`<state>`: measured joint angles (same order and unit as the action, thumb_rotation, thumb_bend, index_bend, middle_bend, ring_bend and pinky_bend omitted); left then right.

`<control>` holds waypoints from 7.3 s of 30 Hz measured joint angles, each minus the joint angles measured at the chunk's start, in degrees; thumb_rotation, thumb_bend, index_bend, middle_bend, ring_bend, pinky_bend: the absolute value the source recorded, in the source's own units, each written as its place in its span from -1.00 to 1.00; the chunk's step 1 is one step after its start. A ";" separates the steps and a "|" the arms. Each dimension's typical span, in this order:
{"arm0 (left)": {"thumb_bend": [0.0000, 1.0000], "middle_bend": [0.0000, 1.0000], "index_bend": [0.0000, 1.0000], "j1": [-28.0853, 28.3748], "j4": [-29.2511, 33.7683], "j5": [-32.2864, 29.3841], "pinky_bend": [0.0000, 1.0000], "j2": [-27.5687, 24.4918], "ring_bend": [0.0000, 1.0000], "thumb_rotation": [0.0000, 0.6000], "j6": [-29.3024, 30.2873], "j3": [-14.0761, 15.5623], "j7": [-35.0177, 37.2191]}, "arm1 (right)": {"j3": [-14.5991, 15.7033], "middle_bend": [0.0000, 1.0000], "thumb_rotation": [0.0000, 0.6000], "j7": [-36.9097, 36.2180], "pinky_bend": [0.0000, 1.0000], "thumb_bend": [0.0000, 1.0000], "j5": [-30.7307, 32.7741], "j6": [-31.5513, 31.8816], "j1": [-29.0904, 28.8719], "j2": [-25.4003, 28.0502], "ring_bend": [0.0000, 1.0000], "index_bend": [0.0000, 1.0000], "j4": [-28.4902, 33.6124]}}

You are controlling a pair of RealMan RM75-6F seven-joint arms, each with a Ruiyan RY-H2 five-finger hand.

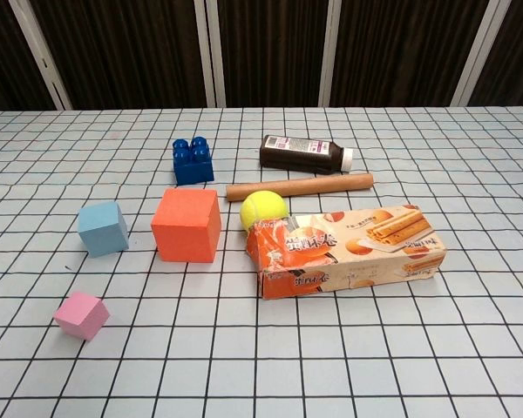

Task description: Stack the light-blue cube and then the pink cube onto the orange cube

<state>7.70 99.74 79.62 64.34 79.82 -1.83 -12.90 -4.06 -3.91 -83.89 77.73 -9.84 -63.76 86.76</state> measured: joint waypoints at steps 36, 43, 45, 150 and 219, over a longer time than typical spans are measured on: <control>-0.66 0.27 -0.52 3.16 0.28 -2.90 0.40 6.58 0.23 1.00 -0.22 -3.95 -7.93 | 0.31 -0.97 1.00 -2.03 -0.69 -0.74 0.58 -1.75 -0.17 0.79 -0.88 -1.00 0.13; -0.71 0.45 -0.38 6.98 1.43 -8.05 0.55 12.82 0.40 1.00 -0.65 -7.26 -19.27 | 0.52 -0.97 1.00 -4.14 -0.69 -0.74 0.33 -2.72 -0.55 1.00 -0.88 -1.00 -0.67; -0.72 0.47 -0.38 8.44 2.07 -10.78 0.58 14.89 0.43 1.00 -1.06 -8.26 -23.27 | 0.55 -0.97 1.00 -4.90 -0.69 -0.74 0.27 -2.86 -0.61 1.06 -0.88 -1.00 -1.03; -0.65 0.58 -0.38 28.96 -6.63 -36.99 0.70 29.26 0.55 1.00 -8.25 -11.42 -41.29 | 1.13 -0.97 1.00 -6.95 -0.69 -0.74 2.70 -8.47 -2.49 1.99 -0.88 -1.00 -1.33; -0.32 0.62 -0.13 35.64 10.42 -48.76 0.73 20.46 0.59 1.00 -3.13 -14.81 -44.34 | 1.23 -0.97 1.00 -5.98 -0.69 -0.74 4.09 -10.36 -2.95 2.45 -0.88 -1.00 -0.07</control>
<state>43.34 110.17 30.86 84.80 76.69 -16.65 -57.24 -2.84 -9.89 -79.80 67.36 -12.78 -61.31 86.69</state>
